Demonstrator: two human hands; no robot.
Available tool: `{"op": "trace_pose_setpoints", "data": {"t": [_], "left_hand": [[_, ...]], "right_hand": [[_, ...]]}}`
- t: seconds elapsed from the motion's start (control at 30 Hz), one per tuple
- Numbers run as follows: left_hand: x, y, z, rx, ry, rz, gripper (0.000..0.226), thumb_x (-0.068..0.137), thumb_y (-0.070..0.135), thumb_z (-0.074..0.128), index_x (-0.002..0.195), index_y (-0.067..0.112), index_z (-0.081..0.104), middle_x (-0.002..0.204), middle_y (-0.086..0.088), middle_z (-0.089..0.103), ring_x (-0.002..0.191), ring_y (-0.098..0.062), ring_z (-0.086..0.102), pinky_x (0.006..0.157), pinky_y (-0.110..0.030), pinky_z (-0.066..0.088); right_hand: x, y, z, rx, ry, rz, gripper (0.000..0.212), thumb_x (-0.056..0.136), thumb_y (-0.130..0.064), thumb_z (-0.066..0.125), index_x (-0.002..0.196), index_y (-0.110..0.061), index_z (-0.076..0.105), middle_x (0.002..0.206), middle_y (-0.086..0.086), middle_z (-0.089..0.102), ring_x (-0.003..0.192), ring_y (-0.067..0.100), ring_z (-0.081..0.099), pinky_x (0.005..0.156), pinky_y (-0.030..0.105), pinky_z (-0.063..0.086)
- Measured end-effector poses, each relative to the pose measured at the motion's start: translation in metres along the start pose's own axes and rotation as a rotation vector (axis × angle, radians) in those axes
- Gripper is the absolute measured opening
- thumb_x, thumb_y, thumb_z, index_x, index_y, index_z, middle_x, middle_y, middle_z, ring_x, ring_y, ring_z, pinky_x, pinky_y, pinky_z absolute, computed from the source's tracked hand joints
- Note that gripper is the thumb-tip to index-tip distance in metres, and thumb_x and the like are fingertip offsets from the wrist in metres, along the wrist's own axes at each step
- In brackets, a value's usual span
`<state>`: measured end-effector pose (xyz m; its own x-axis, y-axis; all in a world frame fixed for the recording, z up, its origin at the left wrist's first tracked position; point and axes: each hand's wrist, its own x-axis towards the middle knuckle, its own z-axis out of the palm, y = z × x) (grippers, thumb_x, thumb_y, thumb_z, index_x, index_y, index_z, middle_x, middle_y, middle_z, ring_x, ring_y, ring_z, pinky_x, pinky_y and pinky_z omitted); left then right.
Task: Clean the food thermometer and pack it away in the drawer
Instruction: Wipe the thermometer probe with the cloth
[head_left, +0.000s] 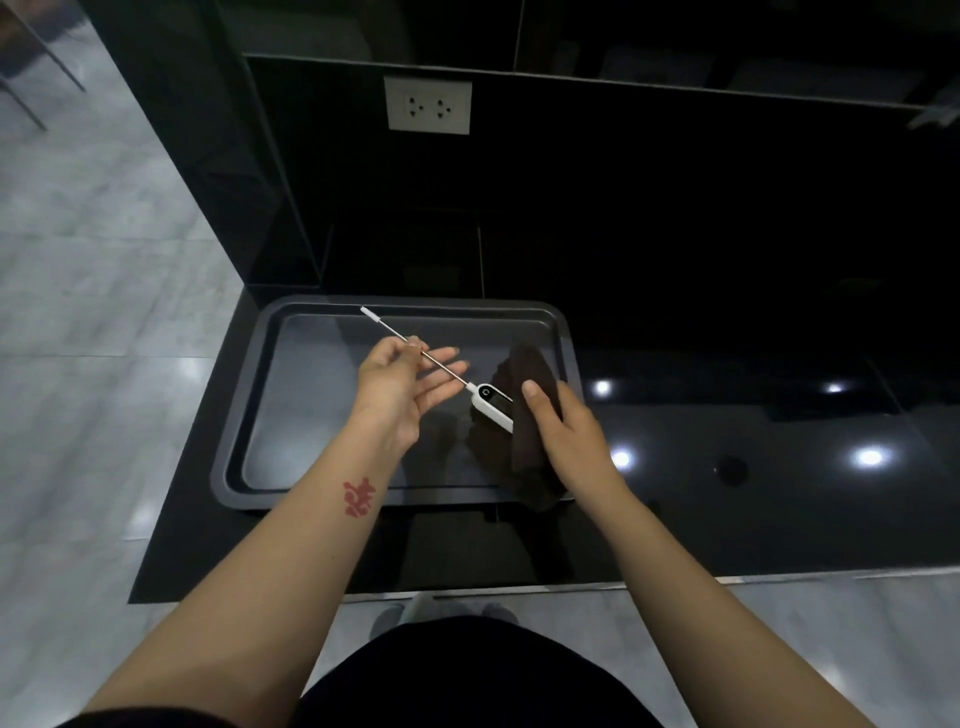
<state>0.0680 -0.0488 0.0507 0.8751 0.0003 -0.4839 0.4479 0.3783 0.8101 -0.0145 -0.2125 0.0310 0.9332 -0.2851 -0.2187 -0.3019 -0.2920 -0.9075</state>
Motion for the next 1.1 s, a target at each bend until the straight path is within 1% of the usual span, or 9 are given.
{"op": "trace_pose_setpoints", "data": {"t": [0.2,0.3,0.37,0.43,0.6,0.7,0.83,0.93,1.1], "left_hand": [[-0.009,0.001,0.004,0.090,-0.015,0.033,0.019,0.104,0.019,0.044,0.089,0.009,0.050,0.090,-0.017,0.072,0.071,-0.025,0.075,0.056,-0.032,0.060],[-0.012,0.004,0.010,0.176,-0.019,0.057,0.018,0.103,0.020,0.047,0.088,0.010,0.050,0.088,-0.015,0.071,0.068,-0.025,0.074,0.060,-0.036,0.062],[-0.014,0.006,0.013,0.220,-0.021,0.071,0.020,0.102,0.020,0.048,0.085,0.011,0.050,0.087,-0.014,0.070,0.068,-0.025,0.074,0.064,-0.039,0.062],[-0.016,0.006,0.015,0.239,-0.031,0.079,0.022,0.103,0.019,0.048,0.082,0.012,0.049,0.083,-0.013,0.069,0.068,-0.027,0.073,0.065,-0.040,0.061],[-0.019,0.006,0.018,0.259,-0.044,0.087,0.021,0.102,0.017,0.048,0.082,0.010,0.049,0.077,-0.012,0.066,0.061,-0.022,0.072,0.059,-0.036,0.062],[-0.022,0.010,0.025,0.311,-0.080,0.106,0.016,0.102,0.018,0.048,0.091,0.008,0.052,0.077,-0.013,0.065,0.061,-0.022,0.071,0.056,-0.035,0.062],[-0.019,0.016,0.028,0.330,-0.085,0.116,0.015,0.102,0.017,0.048,0.091,0.008,0.052,0.077,-0.013,0.065,0.061,-0.023,0.070,0.057,-0.036,0.061],[-0.013,0.018,0.024,0.312,-0.062,0.105,0.018,0.102,0.017,0.048,0.087,0.008,0.051,0.076,-0.013,0.064,0.061,-0.023,0.070,0.052,-0.034,0.061],[-0.015,0.010,0.031,0.347,-0.085,0.077,0.020,0.101,0.018,0.050,0.085,0.007,0.051,0.077,-0.015,0.066,0.064,-0.026,0.071,0.056,-0.037,0.062]], "right_hand": [[0.000,-0.007,0.008,-0.138,-0.083,-0.059,0.045,0.090,-0.064,0.047,0.110,-0.026,0.058,0.097,-0.005,0.067,0.091,0.012,0.064,0.080,0.035,0.053],[0.000,-0.007,0.013,-0.106,-0.106,-0.034,0.034,0.093,-0.056,0.049,0.109,-0.027,0.059,0.099,-0.008,0.065,0.093,0.010,0.063,0.079,0.028,0.051],[-0.003,-0.003,0.015,0.047,-0.113,0.012,0.025,0.096,-0.047,0.052,0.113,-0.030,0.059,0.106,-0.010,0.066,0.099,0.007,0.062,0.079,0.020,0.047],[-0.006,0.001,0.015,0.161,-0.118,0.056,0.023,0.097,-0.042,0.053,0.116,-0.032,0.060,0.111,-0.009,0.068,0.102,0.005,0.063,0.082,0.018,0.047],[-0.002,0.003,0.010,0.232,-0.128,0.172,0.036,0.095,-0.050,0.053,0.122,-0.029,0.062,0.115,-0.004,0.069,0.107,0.014,0.065,0.097,0.034,0.050],[0.006,-0.003,0.010,0.269,-0.151,0.224,0.042,0.094,-0.051,0.054,0.123,-0.023,0.063,0.114,0.000,0.070,0.106,0.016,0.066,0.099,0.037,0.050],[0.006,0.005,0.009,0.318,-0.191,0.263,0.047,0.082,-0.059,0.063,0.120,-0.030,0.066,0.117,-0.001,0.072,0.112,0.019,0.065,0.104,0.046,0.047],[0.004,0.015,0.004,0.316,-0.222,0.290,0.038,0.086,-0.053,0.064,0.114,-0.027,0.070,0.111,0.002,0.074,0.107,0.022,0.068,0.103,0.047,0.048],[0.014,0.003,0.004,0.337,-0.288,0.330,0.053,0.080,-0.061,0.063,0.122,-0.030,0.066,0.119,0.001,0.071,0.114,0.022,0.065,0.106,0.046,0.045]]}}
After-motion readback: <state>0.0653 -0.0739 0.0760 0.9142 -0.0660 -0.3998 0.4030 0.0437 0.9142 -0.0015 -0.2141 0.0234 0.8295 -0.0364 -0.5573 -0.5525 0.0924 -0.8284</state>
